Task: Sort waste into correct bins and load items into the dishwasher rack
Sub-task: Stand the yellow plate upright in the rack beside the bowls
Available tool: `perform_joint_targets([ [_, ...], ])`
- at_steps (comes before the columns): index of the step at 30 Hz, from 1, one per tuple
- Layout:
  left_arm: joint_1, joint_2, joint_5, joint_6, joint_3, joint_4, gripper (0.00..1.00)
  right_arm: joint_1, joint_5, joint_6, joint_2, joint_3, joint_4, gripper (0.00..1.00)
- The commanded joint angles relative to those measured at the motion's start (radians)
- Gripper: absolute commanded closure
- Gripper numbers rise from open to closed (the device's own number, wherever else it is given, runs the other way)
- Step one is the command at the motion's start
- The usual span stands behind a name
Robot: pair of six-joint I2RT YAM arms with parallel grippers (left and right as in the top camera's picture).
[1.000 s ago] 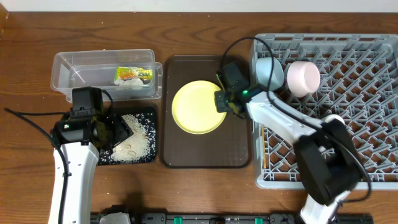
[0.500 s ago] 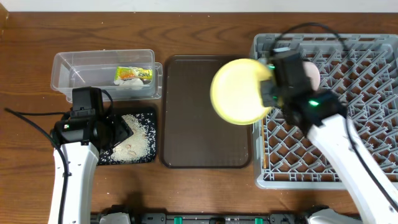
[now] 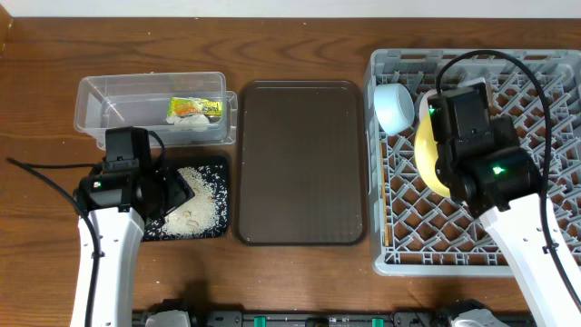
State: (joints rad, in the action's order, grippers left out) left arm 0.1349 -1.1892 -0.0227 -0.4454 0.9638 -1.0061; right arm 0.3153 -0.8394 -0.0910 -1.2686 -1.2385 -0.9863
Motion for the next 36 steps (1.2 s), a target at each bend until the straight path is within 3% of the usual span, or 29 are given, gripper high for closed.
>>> perform_joint_targets([
  [1,0.005,0.001,0.005,-0.005,0.007,-0.002,0.22,-0.009,-0.087,0.033,-0.007,0.01,-0.034,0.99],
  [11,0.005,0.001,0.005,-0.006,0.007,-0.002,0.22,0.001,0.069,0.174,-0.08,0.031,-0.058,0.99],
  [22,0.005,0.001,0.002,-0.006,0.007,-0.002,0.22,0.011,0.5,0.304,-0.114,0.031,0.023,0.98],
  [24,0.005,0.001,-0.024,-0.005,0.007,-0.001,0.22,0.011,0.559,0.304,-0.114,0.031,0.039,0.87],
  [26,0.005,0.001,-0.059,0.007,0.007,0.005,0.22,0.011,0.601,0.304,-0.114,0.031,0.043,0.7],
  [33,-0.026,0.001,-0.098,0.117,0.007,0.027,0.22,-0.043,0.686,0.386,-0.064,0.031,0.053,0.31],
  [36,-0.081,0.001,-0.098,0.162,0.007,0.054,0.22,-0.107,0.764,0.346,-0.022,0.031,0.082,0.27],
])
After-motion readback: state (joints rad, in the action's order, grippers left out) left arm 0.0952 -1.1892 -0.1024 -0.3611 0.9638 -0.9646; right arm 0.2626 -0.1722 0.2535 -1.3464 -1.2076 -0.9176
